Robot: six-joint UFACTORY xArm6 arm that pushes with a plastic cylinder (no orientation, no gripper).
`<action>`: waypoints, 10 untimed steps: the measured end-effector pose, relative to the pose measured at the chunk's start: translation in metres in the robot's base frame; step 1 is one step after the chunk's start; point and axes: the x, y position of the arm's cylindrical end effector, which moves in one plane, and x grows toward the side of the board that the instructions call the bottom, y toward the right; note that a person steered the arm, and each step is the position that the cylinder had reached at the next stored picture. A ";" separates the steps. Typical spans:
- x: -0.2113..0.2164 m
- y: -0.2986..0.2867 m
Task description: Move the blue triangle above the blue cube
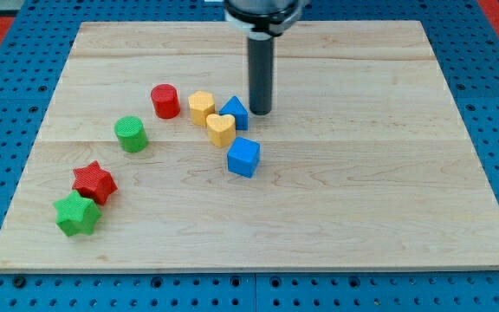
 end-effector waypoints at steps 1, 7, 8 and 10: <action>-0.030 0.000; -0.013 -0.063; 0.006 -0.074; 0.031 -0.031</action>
